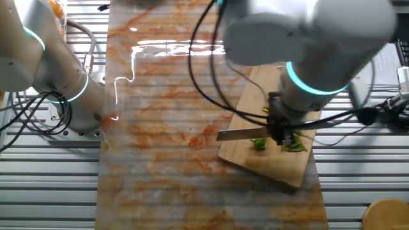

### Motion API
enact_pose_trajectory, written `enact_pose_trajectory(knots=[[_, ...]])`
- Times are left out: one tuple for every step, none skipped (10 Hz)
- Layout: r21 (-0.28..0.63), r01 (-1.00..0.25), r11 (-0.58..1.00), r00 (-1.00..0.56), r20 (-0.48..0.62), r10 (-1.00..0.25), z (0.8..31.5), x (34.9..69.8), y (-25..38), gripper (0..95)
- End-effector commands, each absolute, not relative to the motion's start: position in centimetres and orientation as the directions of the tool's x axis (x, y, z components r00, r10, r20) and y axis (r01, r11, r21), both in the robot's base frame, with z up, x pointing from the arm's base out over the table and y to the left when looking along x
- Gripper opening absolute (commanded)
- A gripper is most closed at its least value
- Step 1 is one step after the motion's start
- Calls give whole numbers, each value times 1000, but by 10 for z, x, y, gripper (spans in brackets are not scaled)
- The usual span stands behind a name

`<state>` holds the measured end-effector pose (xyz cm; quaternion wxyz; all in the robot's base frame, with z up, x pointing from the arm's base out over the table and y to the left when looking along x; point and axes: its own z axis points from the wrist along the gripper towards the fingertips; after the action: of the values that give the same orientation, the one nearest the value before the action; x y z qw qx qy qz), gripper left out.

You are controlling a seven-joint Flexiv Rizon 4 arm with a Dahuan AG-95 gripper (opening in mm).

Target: Chop the chili peppers

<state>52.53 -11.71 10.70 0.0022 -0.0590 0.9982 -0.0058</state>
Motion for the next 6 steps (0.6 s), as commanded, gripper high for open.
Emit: enact_pose_trajectory(knots=[[-29, -124, 992, -988, -84, -126, 104, 493, -117, 0], [-32, -116, 993, -991, -70, -118, 102, 493, -118, 0], [-31, -113, 993, -991, -69, -115, 101, 494, -118, 0], [-32, -102, 994, -992, -66, -104, 96, 502, -122, 0], [-32, -98, 995, -993, -65, -99, 96, 509, -122, 0], [-31, -92, 995, -994, -57, -94, 98, 515, -122, 0]])
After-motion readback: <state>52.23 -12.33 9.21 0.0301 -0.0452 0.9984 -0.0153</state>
